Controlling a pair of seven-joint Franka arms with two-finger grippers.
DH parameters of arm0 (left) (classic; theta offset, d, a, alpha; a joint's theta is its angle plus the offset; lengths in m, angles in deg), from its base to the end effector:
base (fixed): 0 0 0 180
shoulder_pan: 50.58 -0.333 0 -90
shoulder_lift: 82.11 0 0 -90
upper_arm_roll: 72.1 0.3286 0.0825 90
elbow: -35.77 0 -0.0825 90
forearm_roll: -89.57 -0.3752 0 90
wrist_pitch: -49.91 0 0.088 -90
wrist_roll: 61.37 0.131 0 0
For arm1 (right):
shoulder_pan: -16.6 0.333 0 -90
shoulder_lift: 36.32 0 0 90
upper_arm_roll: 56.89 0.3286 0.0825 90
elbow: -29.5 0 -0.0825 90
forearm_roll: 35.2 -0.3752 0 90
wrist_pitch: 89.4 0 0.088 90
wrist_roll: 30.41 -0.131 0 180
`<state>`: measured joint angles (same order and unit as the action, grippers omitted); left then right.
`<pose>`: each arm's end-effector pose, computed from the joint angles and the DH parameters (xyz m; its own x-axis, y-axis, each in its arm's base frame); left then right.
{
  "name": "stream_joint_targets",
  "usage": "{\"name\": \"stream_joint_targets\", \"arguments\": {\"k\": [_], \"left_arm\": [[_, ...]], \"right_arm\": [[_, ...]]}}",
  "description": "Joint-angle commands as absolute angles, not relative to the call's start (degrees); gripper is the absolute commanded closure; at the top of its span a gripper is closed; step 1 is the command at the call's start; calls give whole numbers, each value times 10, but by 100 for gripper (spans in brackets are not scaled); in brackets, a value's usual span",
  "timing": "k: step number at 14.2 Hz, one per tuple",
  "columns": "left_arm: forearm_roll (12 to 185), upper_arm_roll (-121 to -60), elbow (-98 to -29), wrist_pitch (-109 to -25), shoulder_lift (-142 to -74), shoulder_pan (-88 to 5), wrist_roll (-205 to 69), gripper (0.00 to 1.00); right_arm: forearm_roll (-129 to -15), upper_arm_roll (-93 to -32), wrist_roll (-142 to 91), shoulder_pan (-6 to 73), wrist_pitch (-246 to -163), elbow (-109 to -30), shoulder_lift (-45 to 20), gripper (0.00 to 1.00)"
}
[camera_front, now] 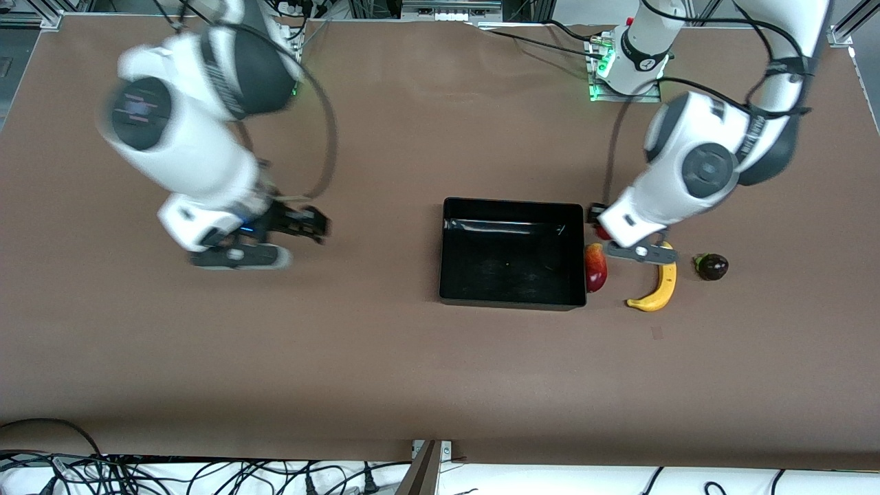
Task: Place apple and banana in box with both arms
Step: 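Carry the apple into the box with the left gripper while the right gripper withdraws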
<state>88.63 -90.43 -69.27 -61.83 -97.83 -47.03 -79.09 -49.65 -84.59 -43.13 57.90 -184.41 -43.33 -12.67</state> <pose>0.5600 -0.2126 0.3705 0.9846 -0.0756 -0.1575 -0.0727 -0.9971 0.0243 0.6232 0.2455 0.5306 0.9995 0.0323 0.0037 0.0325 -0.9973 -0.0664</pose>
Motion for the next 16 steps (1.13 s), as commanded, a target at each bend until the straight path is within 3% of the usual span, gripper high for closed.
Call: {"name": "stream_joint_targets", "arguments": {"k": [1, 6, 8, 10, 11, 12, 13, 16], "left_arm": [[891, -964, -628, -615, -1062, -459, -896, 100], [799, -964, -632, -660, -1144, -436, -902, 99], [786, -964, -632, -669, -1168, -432, -903, 98], [786, -964, -634, -683, -1193, -432, -904, 94], [786, -964, -635, -683, -1197, -433, -904, 85], [786, -964, -635, -682, -1198, -434, -907, 47], [786, -964, -634, -680, -1197, -435, -926, 0], [786, -965, -621, -651, -1167, -438, -936, 0]], "right_arm": [[-501, -880, -372, 584, -1807, -504, -214, 0], [-431, -889, -358, 577, -1800, -600, -324, 0], [-405, -853, -351, 538, -1797, -628, -361, 0], [-378, -780, -349, 469, -1802, -661, -396, 0], [-371, -759, -347, 446, -1805, -670, -402, 0], [-371, -752, -342, 432, -1805, -669, -402, 0], [-370, -735, -325, 404, -1811, -667, -398, 0], [-372, -650, -296, 305, -1822, -662, -394, 0]]}}
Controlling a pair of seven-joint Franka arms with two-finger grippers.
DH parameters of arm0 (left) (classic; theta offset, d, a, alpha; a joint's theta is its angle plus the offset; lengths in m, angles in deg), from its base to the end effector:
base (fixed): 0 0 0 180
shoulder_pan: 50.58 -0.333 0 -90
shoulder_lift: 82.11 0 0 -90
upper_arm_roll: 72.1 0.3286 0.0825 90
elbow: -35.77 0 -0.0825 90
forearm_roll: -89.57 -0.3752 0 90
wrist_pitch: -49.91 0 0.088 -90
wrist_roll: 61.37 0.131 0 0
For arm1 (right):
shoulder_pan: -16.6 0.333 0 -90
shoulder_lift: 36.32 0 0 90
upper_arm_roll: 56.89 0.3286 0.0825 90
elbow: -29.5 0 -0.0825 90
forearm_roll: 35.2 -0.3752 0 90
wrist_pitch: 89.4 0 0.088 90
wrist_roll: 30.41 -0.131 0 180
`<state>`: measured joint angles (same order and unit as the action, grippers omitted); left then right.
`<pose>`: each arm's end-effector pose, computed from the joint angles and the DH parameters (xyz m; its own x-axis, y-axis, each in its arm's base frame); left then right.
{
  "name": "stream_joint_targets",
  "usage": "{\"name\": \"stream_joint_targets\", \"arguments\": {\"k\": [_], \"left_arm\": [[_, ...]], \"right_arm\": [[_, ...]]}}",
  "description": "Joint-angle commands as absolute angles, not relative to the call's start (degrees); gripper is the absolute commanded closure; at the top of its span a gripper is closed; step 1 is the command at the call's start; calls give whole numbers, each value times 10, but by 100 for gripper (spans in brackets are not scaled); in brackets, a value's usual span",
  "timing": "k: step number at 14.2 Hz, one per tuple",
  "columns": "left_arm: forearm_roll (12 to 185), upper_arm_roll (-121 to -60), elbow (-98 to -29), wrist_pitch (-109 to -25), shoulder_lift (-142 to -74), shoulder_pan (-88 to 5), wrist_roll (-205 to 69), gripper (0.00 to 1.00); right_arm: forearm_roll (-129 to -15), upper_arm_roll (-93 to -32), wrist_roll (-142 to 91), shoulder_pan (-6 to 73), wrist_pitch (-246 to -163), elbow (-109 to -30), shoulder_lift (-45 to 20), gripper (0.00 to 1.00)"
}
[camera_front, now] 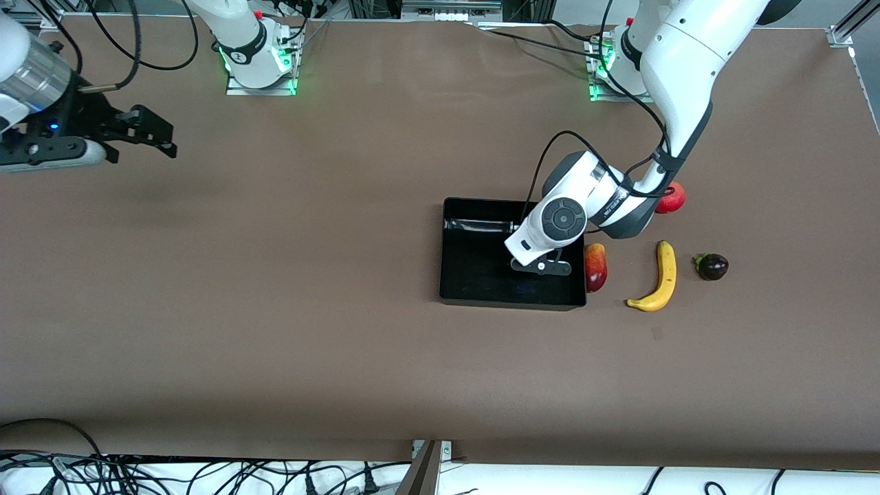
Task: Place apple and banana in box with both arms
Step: 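Open the left gripper over the box and move to the banana, then grasp the yellow banana with the left gripper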
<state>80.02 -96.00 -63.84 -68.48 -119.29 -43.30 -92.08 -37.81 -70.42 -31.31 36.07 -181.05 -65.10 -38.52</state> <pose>0.5540 -0.3013 0.2043 0.9579 -0.0586 -0.2811 -0.0668 -0.9976 -0.0199 0.5315 0.0589 0.5987 0.9961 0.0869 -0.0150 0.0859 -0.9948 -0.0542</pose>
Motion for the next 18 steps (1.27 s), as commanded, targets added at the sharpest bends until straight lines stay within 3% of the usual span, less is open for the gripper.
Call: {"name": "stream_joint_targets", "arguments": {"k": [1, 4, 8, 12, 15, 16, 17, 18], "left_arm": [[787, -964, -604, -622, -1147, -443, -935, 0], [782, -957, -514, -488, -1131, -488, -919, 0], [760, -957, -500, -478, -1159, -607, -662, 0], [739, -956, -510, -547, -1220, -668, -484, 0], [643, -955, -574, -661, -1229, -677, -468, 0], [630, -955, -590, -700, -1240, -688, -468, 20], [629, -956, -607, -727, -1247, -697, -468, 51], [629, -956, -617, -738, -1249, -704, -468, 73]], "right_arm": [[-371, -649, -296, 303, -1821, -662, -394, 0], [-368, -648, -296, 305, -1821, -665, -387, 0], [-347, -647, -296, 310, -1822, -660, -379, 0], [-349, -648, -301, 309, -1816, -648, -378, 0], [-351, -651, -295, 308, -1791, -638, -378, 0], [-353, -652, -294, 306, -1787, -638, -378, 0], [-352, -652, -298, 306, -1787, -637, -376, 0], [-349, -652, -298, 307, -1787, -637, -372, 0]]}}
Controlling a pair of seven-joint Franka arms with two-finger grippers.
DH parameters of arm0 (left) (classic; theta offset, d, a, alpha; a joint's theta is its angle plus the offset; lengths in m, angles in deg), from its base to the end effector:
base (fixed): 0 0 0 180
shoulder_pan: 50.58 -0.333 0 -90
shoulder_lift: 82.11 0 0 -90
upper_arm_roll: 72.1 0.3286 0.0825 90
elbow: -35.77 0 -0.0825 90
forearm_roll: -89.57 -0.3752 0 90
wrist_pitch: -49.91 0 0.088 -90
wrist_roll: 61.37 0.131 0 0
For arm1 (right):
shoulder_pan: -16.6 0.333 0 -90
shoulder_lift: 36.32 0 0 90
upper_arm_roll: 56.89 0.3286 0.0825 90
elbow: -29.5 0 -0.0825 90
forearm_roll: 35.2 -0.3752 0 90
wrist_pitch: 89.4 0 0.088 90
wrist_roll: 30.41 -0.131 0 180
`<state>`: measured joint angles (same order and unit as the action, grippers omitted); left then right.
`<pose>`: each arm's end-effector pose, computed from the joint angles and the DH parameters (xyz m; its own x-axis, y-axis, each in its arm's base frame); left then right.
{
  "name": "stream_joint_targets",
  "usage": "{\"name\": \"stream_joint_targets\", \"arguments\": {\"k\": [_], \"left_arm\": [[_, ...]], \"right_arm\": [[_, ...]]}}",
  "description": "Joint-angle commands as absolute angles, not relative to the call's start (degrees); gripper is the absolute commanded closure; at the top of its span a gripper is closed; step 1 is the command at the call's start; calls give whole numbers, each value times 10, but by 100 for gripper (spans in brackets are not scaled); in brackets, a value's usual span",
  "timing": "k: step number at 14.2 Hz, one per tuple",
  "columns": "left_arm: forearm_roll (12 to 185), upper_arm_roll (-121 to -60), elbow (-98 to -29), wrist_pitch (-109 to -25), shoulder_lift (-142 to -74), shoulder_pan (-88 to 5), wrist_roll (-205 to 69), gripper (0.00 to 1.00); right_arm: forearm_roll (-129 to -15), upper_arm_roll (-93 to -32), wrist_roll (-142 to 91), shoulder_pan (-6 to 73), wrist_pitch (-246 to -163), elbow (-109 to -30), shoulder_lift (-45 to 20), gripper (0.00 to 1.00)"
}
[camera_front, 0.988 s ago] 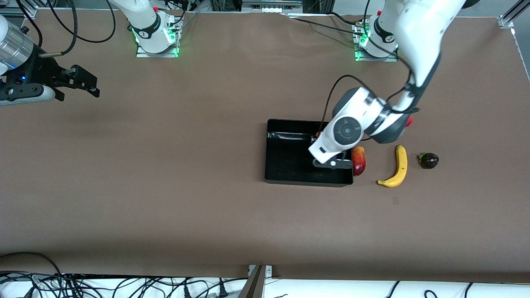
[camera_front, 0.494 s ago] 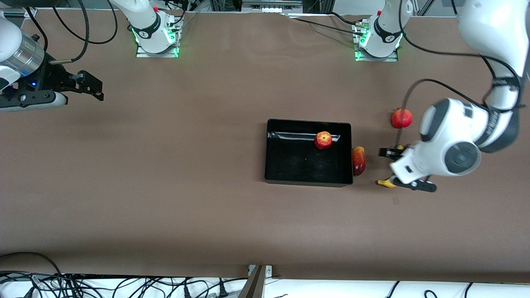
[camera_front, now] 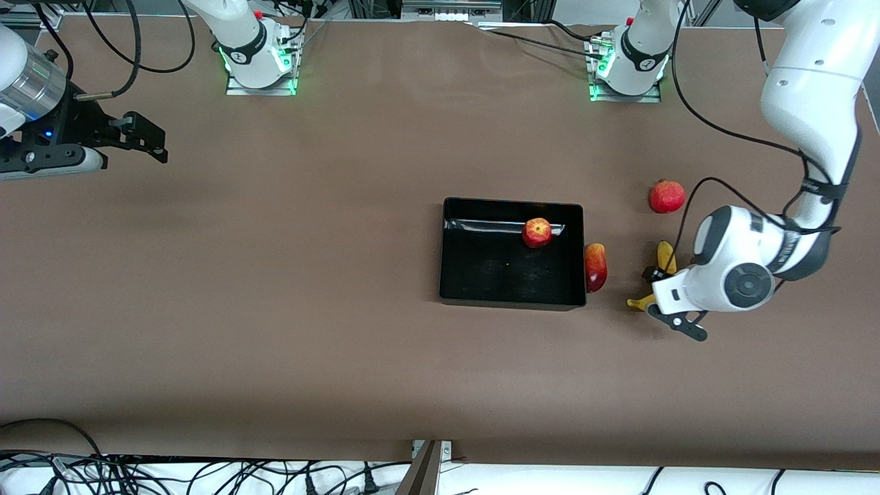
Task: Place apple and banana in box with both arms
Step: 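Grasp the yellow banana with the left gripper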
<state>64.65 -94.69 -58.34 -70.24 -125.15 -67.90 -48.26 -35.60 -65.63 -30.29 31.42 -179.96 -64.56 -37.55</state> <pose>0.6576 -0.0081 0.1750 0.8458 -0.4826 -0.2275 -0.4953 -0.8687 0.0013 0.5340 0.0570 0.5927 0.9934 0.1080 -0.0398 0.1077 -0.9941 -0.0103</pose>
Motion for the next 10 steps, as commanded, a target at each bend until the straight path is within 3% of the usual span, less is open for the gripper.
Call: {"name": "stream_joint_targets", "arguments": {"k": [1, 2, 5, 10], "left_arm": [[629, -956, -618, -737, -1248, -705, -466, 92], [629, -957, -618, -733, -1245, -704, -464, 100], [630, -969, -606, -694, -1220, -697, -469, 100], [709, -1069, -509, -513, -1181, -694, -563, 100]], "right_arm": [[-348, -652, -299, 307, -1786, -637, -372, 0], [-348, -651, -299, 307, -1788, -637, -372, 0], [-348, -647, -302, 310, -1790, -636, -372, 0], [-339, -649, -302, 309, -1790, -637, -372, 0]]}}
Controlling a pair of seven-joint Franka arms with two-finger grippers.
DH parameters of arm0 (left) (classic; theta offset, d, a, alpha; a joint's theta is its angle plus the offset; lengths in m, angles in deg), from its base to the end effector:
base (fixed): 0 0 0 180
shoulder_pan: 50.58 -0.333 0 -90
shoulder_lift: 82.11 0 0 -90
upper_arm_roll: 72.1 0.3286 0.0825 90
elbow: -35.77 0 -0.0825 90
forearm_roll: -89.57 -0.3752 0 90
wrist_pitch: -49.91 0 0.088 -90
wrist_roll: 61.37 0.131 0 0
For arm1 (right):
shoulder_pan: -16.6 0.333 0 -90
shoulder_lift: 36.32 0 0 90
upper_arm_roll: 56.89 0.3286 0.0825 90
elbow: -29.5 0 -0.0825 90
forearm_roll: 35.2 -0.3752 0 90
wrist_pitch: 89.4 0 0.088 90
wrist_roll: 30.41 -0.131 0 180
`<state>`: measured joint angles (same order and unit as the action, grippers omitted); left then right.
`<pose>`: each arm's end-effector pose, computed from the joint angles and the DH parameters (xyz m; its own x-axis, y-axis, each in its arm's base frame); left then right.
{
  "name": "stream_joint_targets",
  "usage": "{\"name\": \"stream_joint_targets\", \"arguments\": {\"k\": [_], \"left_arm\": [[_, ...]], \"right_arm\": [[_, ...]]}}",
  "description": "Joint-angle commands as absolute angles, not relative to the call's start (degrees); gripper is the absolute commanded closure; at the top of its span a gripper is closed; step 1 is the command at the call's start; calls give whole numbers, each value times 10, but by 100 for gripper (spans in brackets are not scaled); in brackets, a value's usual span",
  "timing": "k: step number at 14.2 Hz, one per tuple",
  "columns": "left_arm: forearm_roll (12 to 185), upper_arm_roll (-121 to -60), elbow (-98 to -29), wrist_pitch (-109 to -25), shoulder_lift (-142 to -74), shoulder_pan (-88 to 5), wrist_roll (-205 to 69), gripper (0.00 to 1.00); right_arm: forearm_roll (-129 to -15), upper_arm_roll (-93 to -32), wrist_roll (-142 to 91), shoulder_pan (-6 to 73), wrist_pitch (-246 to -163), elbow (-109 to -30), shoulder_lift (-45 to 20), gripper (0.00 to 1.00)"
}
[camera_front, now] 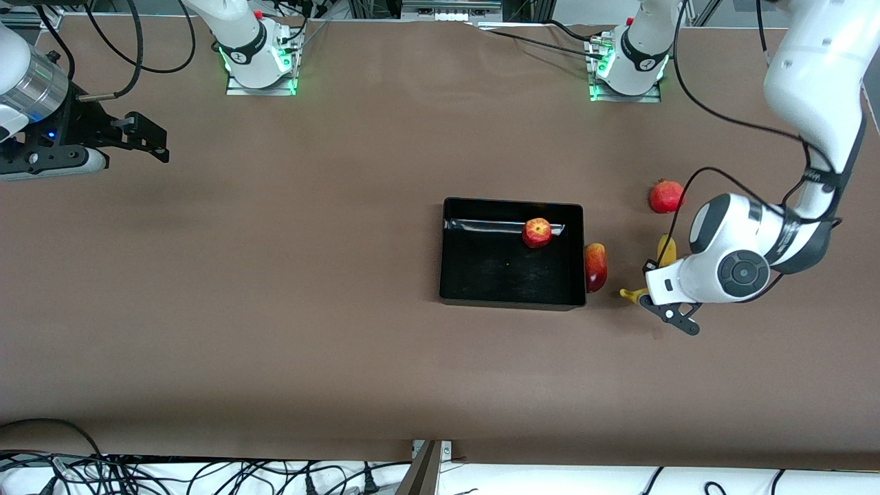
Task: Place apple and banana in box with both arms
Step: 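Grasp the yellow banana with the left gripper, then lower the banana into the box and open the left gripper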
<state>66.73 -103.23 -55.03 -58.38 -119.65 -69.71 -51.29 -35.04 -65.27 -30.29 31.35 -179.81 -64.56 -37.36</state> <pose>0.6573 -0.0566 0.2672 0.8475 -0.4740 -0.2390 -0.4820 -0.8757 0.0276 0.5343 0.0586 0.5907 0.9925 0.1131 -0.0457 0.1132 -0.9936 0.0000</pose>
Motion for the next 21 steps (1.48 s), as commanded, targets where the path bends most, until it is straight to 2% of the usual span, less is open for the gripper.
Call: {"name": "stream_joint_targets", "arguments": {"k": [1, 4, 6, 9, 13, 14, 15, 17, 21], "left_arm": [[737, -1088, -500, -497, -1182, -680, -620, 100], [777, -1088, -483, -502, -1200, -570, -780, 100], [769, -1075, -452, -550, -1245, -501, -856, 100], [768, -1038, -460, -651, -1282, -448, -869, 100], [766, -983, -460, -686, -1305, -393, -887, 99], [767, -983, -459, -686, -1307, -392, -891, 33], [766, -982, -460, -683, -1305, -392, -890, 0], [767, -983, -455, -669, -1284, -401, -891, 0], [766, -982, -448, -536, -1153, -465, -883, 0]], "right_arm": [[-338, -649, -302, 309, -1787, -637, -372, 0], [-339, -648, -303, 309, -1789, -637, -372, 0], [-339, -648, -303, 309, -1788, -637, -372, 0], [-339, -648, -305, 309, -1788, -637, -372, 0], [-339, -648, -305, 309, -1789, -637, -372, 0], [-339, -648, -305, 309, -1790, -637, -372, 0], [-339, -648, -305, 309, -1790, -637, -372, 0], [-339, -648, -305, 309, -1790, -637, -372, 0], [-339, -649, -305, 309, -1790, -637, -371, 0]]}}
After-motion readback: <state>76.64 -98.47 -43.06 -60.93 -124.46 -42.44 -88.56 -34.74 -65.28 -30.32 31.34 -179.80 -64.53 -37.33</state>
